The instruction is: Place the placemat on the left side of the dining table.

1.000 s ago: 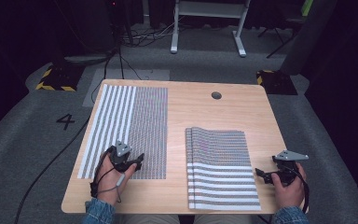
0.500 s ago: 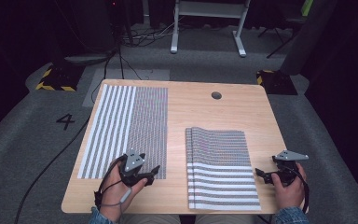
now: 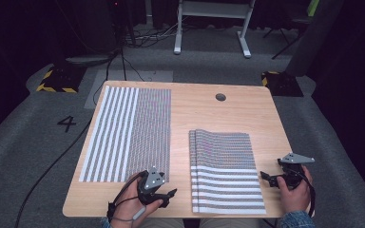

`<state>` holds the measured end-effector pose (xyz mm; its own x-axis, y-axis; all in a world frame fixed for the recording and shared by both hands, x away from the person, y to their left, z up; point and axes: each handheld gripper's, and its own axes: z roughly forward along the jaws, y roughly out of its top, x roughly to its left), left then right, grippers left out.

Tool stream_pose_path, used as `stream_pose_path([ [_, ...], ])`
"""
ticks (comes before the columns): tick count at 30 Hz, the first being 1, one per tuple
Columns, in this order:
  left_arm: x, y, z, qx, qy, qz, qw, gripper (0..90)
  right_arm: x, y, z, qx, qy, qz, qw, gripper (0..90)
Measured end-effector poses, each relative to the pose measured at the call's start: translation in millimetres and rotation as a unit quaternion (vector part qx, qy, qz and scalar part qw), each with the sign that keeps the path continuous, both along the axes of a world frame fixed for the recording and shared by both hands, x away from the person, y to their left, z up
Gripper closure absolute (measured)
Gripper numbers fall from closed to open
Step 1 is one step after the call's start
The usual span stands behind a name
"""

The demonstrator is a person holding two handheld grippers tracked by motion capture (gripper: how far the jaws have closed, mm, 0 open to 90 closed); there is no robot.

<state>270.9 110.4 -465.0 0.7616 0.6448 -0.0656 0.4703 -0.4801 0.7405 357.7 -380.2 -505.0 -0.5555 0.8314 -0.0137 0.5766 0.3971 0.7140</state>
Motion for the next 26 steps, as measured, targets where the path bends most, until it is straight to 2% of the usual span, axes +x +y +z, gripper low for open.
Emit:
stream_pose_path([
  [3, -1.1, -5.1, -6.5, 0.004, 0.003, -0.018, 0.9998, 29.2, 0.0, 0.0, 0.0, 0.000, 0.000, 0.000, 1.0000, 0.5],
  [7, -2.8, -10.7, -14.2, 0.022, 0.009, -0.042, 0.9988, 28.1, -0.1, 0.0, 0.0, 0.000, 0.000, 0.000, 1.0000, 0.5],
  [8, -3.3, -12.9, -16.8, 0.021, 0.018, -0.050, 0.9983, 27.9, -0.1, 0.0, 0.0, 0.000, 0.000, 0.000, 1.0000, 0.5],
  [9, -4.2, -14.5, -18.9, 0.030, 0.025, -0.061, 0.9974, 27.7, 0.0, 0.0, 0.0, 0.000, 0.000, 0.000, 1.0000, 0.5],
  [11, -3.9, -17.4, -22.6, 0.042, 0.021, -0.069, 0.9965, 27.1, -0.1, 0.0, 0.0, 0.000, 0.000, 0.000, 1.0000, 0.5],
  [12, -5.6, -18.9, -24.1, 0.047, 0.032, -0.066, 0.9962, 26.9, -0.1, 0.0, 0.0, 0.000, 0.000, 0.000, 1.0000, 0.5],
  [14, -5.1, -22.2, -28.8, 0.061, 0.040, -0.077, 0.9943, 26.2, 0.0, 0.0, 0.0, 0.000, 0.000, 0.000, 1.0000, 0.5],
  [15, -3.1, -23.8, -31.9, 0.056, 0.025, -0.086, 0.9944, 26.1, -0.1, 0.0, 0.0, 0.000, 0.000, 0.000, 1.0000, 0.5],
  [19, -2.8, -26.4, -33.7, 0.049, 0.021, -0.083, 0.9951, 22.6, -0.1, 0.0, 0.0, 0.000, 0.000, 0.000, 1.0000, 0.5],
  [21, -3.0, -28.5, -37.0, 0.038, 0.010, -0.078, 0.9962, 21.4, -0.1, 0.0, 0.0, 0.000, 0.000, 0.000, 1.0000, 0.5],
  [22, -5.3, -29.8, -37.4, 0.038, 0.023, -0.066, 0.9968, 20.0, -0.1, 0.0, 0.0, 0.000, 0.000, 0.000, 1.0000, 0.5],
  [23, -4.5, -32.2, -38.6, 0.030, 0.017, -0.068, 0.9971, 19.1, -0.1, 0.0, 0.0, 0.000, 0.000, 0.000, 1.0000, 0.5],
  [24, -4.4, -32.4, -38.4, 0.032, 0.015, -0.068, 0.9971, 18.8, -0.1, 0.1, 0.0, 0.000, 0.000, 0.000, 1.0000, 0.5],
  [26, -5.8, -33.5, -39.3, 0.026, 0.020, -0.059, 0.9977, 18.4, -0.1, 0.0, 0.0, 0.000, 0.000, 0.000, 1.0000, 0.5],
])
